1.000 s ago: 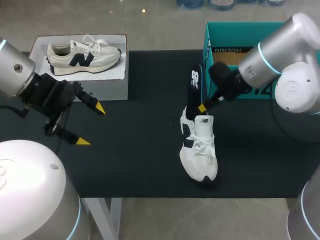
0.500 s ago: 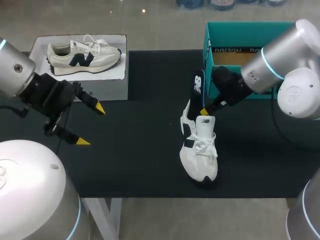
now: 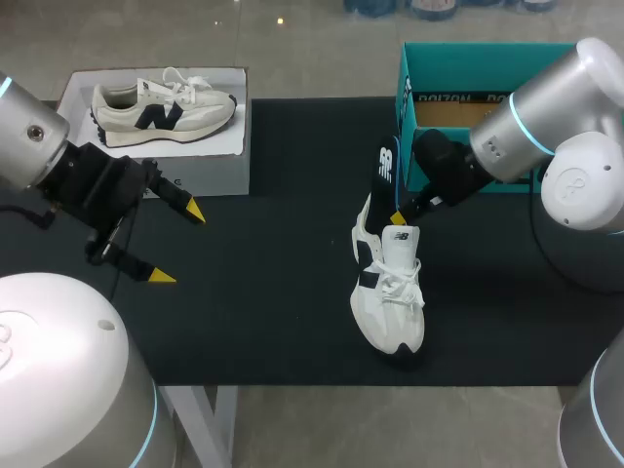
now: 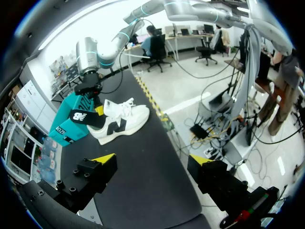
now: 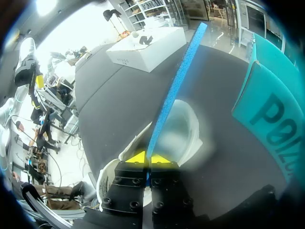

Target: Take the shoe out of the shoebox, open the shoe tongue, remove and reinsert the insole, then place the shoe into the shoebox

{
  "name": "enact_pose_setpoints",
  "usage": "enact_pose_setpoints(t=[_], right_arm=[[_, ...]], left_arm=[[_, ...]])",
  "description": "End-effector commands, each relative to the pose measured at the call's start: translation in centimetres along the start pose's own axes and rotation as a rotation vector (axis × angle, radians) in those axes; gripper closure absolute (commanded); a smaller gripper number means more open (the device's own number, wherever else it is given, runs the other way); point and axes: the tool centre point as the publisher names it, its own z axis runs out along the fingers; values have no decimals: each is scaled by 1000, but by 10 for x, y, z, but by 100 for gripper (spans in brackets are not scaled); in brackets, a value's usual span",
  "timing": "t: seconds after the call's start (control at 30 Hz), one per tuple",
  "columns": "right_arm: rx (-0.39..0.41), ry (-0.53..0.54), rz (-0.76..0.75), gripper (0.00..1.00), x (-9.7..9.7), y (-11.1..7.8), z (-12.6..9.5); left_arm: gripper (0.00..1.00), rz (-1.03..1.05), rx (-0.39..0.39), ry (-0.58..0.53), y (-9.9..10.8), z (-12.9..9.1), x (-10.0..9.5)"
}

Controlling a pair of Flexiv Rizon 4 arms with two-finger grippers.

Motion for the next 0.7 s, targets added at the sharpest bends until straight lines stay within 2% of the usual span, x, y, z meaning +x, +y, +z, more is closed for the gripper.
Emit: enact_pose_setpoints(t=[0.03, 0.3, 0.7], right_arm=[[2, -3, 1, 100, 1, -1, 1], [2, -3, 1, 100, 1, -1, 1], [-5, 5, -19, 100, -13, 9, 6]], left_arm=[[0, 0, -2, 2, 0, 0, 0], [0, 0, -2, 2, 0, 0, 0], [0, 0, -2, 2, 0, 0, 0]])
